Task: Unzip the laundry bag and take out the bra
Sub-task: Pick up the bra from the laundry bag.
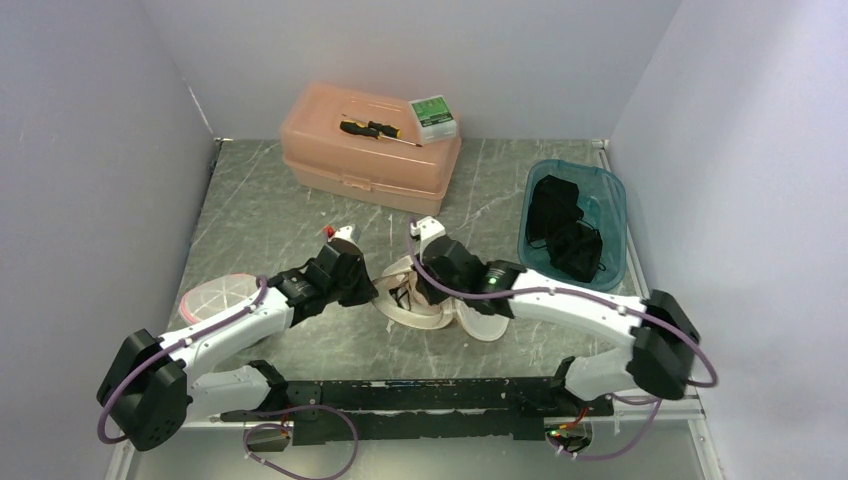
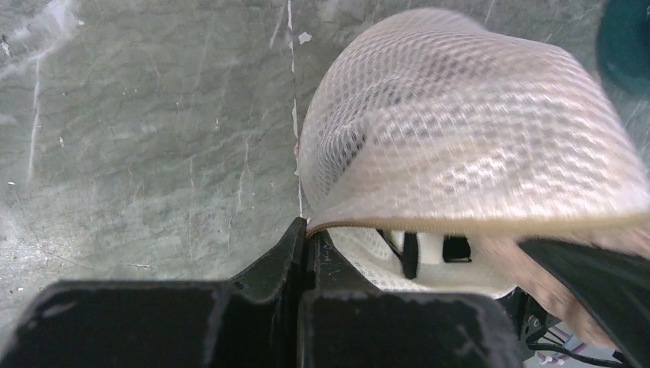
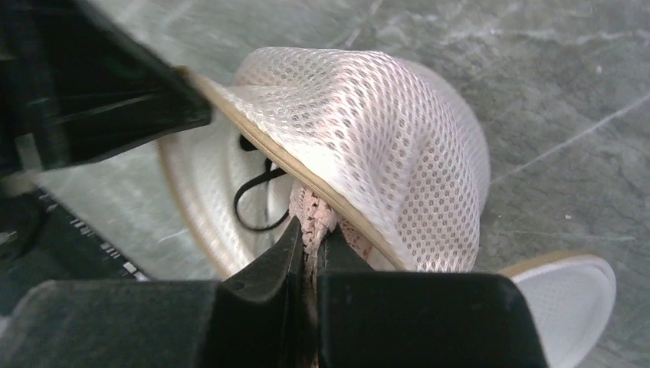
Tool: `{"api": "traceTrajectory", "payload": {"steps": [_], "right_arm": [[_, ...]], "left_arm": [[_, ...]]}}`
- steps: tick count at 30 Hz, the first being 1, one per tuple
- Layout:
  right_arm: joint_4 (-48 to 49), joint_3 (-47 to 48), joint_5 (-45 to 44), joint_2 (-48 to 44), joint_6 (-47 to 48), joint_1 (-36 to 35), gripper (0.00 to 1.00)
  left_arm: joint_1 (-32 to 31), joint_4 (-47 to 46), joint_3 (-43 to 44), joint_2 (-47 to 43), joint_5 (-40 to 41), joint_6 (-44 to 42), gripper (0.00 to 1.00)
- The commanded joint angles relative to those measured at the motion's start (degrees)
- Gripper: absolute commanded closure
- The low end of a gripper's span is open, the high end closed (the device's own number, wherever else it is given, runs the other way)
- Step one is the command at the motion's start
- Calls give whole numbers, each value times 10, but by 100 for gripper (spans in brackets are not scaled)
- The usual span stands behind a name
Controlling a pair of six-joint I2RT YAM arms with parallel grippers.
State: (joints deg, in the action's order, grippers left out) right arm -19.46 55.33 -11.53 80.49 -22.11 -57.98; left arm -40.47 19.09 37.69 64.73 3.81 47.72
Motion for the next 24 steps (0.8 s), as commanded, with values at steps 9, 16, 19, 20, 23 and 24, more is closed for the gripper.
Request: {"api": "traceTrajectory", "payload": {"steps": [9, 16, 19, 20, 23, 24], "right_arm": [[97, -76, 189, -183, 127, 0, 100], [70, -65, 301, -191, 159, 2, 100], [87, -71, 338, -203, 151, 3, 100], [95, -74, 340, -209, 145, 5, 100], [117, -78, 379, -234, 130, 21, 100], [123, -77, 394, -242, 124, 28, 100]], "left_arm": [[1, -10, 8, 1, -1, 9, 97], [0, 2, 39, -5, 2, 6, 97], [0, 5, 59, -3, -1, 1, 97], [1, 5, 64, -1, -1, 0, 97], [1, 9, 76, 7, 0, -4, 97], [1, 9, 77, 9, -1, -5, 97]]}}
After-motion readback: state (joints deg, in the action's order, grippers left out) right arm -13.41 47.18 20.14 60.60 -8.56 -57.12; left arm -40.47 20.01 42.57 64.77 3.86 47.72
